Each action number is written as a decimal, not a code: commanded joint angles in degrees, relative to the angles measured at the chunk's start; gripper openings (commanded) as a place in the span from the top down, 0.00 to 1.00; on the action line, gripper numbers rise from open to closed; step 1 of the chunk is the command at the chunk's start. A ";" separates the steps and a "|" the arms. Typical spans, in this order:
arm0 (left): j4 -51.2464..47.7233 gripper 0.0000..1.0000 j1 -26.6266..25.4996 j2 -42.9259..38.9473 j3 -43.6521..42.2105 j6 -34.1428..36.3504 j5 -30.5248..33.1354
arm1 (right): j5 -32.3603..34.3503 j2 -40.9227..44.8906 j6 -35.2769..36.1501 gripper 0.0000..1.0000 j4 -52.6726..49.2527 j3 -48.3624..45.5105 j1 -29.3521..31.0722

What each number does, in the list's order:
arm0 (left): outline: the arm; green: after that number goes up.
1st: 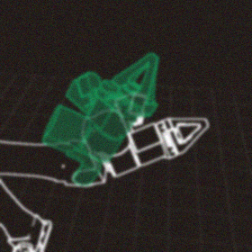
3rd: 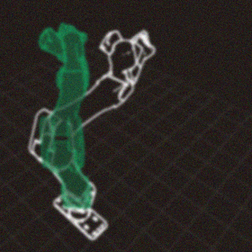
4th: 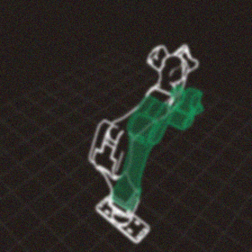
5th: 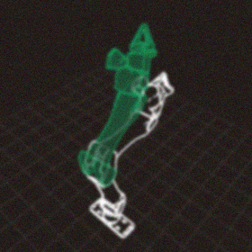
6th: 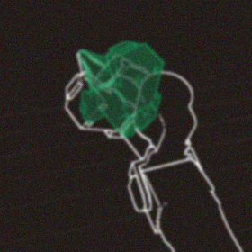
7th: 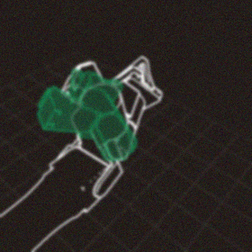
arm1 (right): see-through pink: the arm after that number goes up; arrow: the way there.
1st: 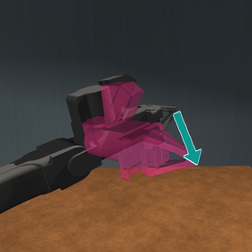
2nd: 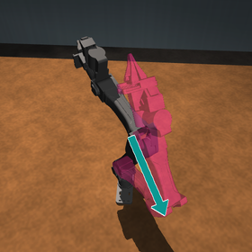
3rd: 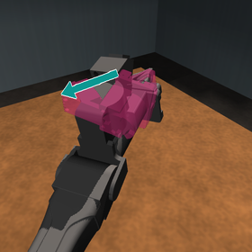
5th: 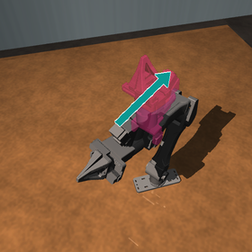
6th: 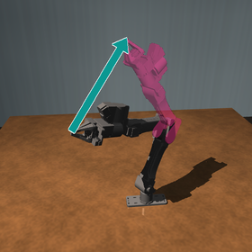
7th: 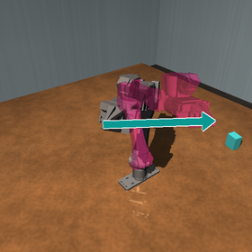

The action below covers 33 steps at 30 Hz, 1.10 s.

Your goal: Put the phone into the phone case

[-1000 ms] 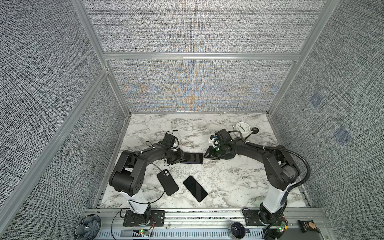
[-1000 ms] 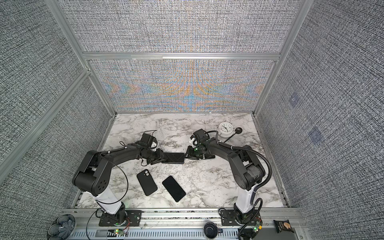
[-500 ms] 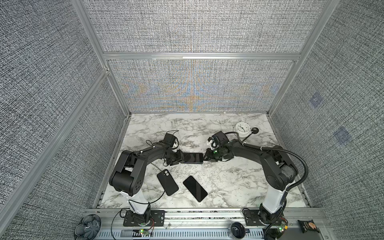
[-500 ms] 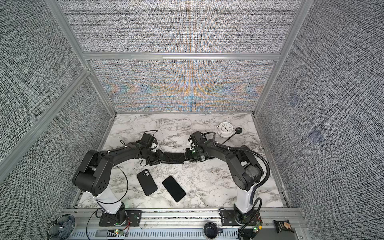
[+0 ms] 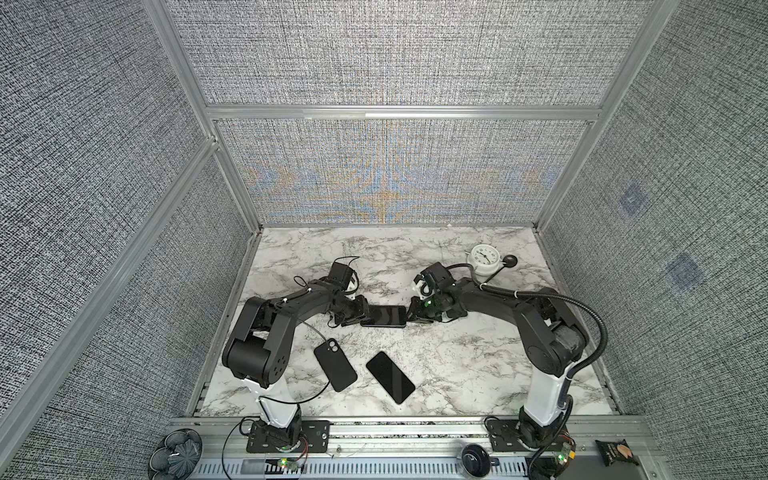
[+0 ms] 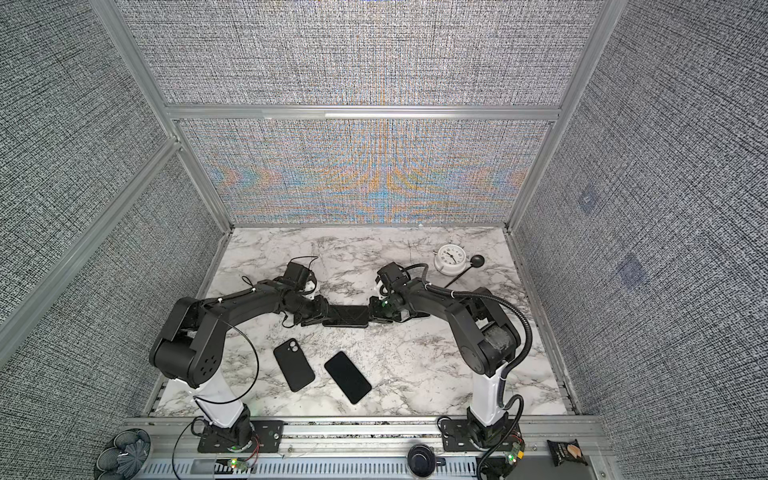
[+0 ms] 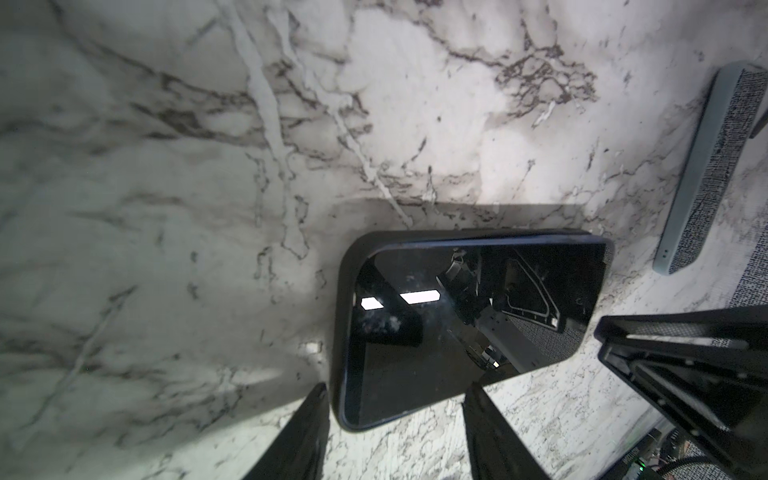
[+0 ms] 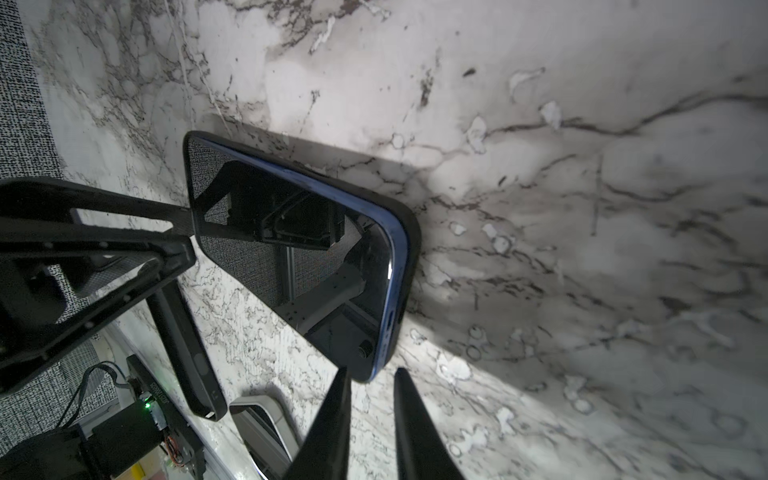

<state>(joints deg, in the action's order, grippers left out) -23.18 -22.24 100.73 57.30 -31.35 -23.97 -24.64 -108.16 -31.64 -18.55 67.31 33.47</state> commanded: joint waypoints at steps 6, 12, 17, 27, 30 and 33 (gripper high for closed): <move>-1.03 0.46 0.02 0.00 0.28 0.72 0.06 | -0.93 0.07 -1.18 0.77 1.29 -0.59 0.35; -0.95 0.47 0.01 0.22 0.62 0.68 -0.93 | -1.22 -0.39 -1.32 0.78 1.85 -0.64 0.40; -1.12 0.48 0.05 0.44 0.89 0.86 -1.17 | -1.69 -1.21 -1.66 0.78 2.79 -0.51 0.40; -0.24 0.49 0.01 0.30 -0.04 0.11 -1.77 | -2.05 -1.46 -1.85 0.81 3.16 -0.60 0.49; 0.11 0.49 -0.08 0.33 -0.17 -0.11 -1.99 | -2.16 -1.52 -1.84 0.81 3.21 -0.47 0.59; 0.15 0.49 -0.13 0.17 -0.23 -0.29 -2.05 | -2.16 -1.55 -1.84 0.81 3.16 -0.29 0.72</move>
<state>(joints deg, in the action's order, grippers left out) -23.92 -22.28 101.12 57.14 -31.59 -25.23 -26.15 -109.60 -33.15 -15.94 66.57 34.02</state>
